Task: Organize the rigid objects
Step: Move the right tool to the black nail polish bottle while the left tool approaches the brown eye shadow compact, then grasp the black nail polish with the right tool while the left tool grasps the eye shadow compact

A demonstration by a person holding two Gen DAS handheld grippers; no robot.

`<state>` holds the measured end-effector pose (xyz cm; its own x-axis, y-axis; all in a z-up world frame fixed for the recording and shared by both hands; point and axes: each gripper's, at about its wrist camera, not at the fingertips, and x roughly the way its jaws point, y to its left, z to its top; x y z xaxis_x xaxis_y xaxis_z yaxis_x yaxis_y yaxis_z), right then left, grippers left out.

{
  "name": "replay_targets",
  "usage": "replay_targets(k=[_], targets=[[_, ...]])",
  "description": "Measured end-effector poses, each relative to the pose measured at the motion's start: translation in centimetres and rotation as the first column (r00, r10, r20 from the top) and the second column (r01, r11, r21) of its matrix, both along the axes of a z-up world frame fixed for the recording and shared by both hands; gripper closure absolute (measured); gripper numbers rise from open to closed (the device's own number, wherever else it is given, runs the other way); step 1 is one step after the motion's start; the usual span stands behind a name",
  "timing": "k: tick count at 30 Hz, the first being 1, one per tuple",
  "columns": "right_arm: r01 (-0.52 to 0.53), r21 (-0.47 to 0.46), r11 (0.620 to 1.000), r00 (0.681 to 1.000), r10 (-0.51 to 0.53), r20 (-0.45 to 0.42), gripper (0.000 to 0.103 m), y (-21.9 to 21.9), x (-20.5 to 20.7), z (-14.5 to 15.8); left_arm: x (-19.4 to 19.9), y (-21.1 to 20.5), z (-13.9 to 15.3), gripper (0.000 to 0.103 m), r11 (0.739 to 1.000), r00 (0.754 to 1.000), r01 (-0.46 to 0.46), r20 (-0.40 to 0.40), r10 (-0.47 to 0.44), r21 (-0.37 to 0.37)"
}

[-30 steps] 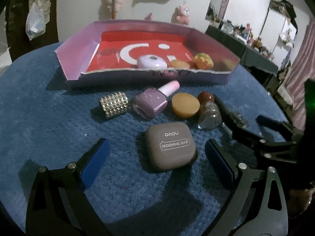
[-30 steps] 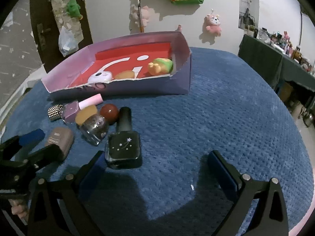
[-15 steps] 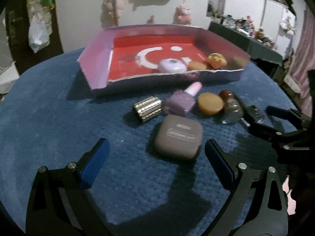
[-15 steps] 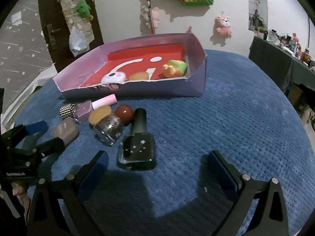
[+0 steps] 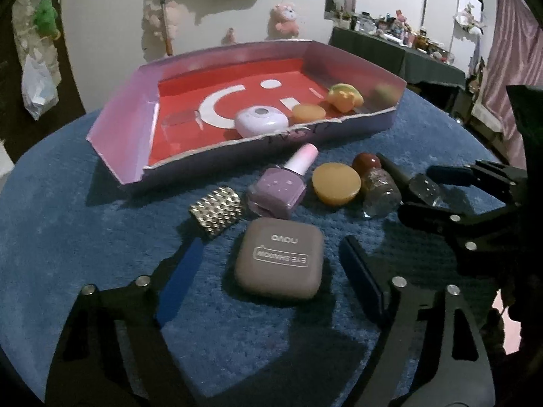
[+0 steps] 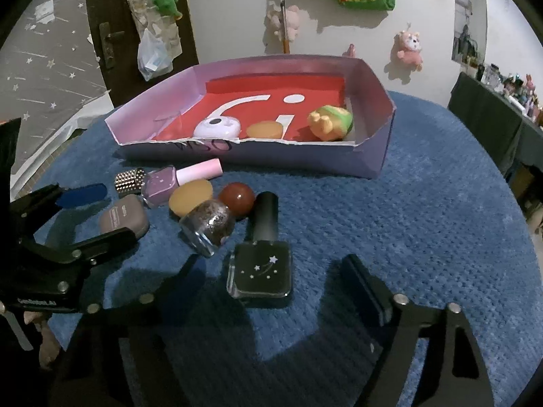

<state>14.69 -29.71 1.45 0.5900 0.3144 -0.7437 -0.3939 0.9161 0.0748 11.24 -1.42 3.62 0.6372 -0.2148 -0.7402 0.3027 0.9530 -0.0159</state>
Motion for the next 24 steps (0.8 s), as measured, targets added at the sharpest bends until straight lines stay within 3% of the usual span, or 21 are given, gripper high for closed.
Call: replay_targets(k=[5, 7, 9, 24], targets=[[-0.016, -0.015, 1.000, 1.000, 0.016, 0.010, 0.032, 0.4, 0.1, 0.0, 0.7, -0.4, -0.6, 0.048, 1.000, 1.000, 0.010, -0.026, -0.011, -0.021], [-0.011, -0.054, 0.998, 0.999, 0.013, 0.038, 0.059, 0.8, 0.0, 0.0, 0.7, -0.4, -0.6, 0.051, 1.000, 1.000, 0.009, -0.018, -0.010, -0.022], [-0.029, -0.058, 0.998, 0.998, 0.031, 0.048, 0.065, 1.1, -0.3, 0.0, 0.7, -0.3, -0.6, 0.052, 0.999, 1.000, 0.010, -0.019, -0.010, -0.035], [-0.037, 0.006, 0.999, 0.996, 0.037, 0.081, 0.065, 0.4, -1.2, 1.1, 0.0, 0.5, 0.7, 0.052, 0.997, 1.000, 0.002, 0.015, 0.000, -0.071]])
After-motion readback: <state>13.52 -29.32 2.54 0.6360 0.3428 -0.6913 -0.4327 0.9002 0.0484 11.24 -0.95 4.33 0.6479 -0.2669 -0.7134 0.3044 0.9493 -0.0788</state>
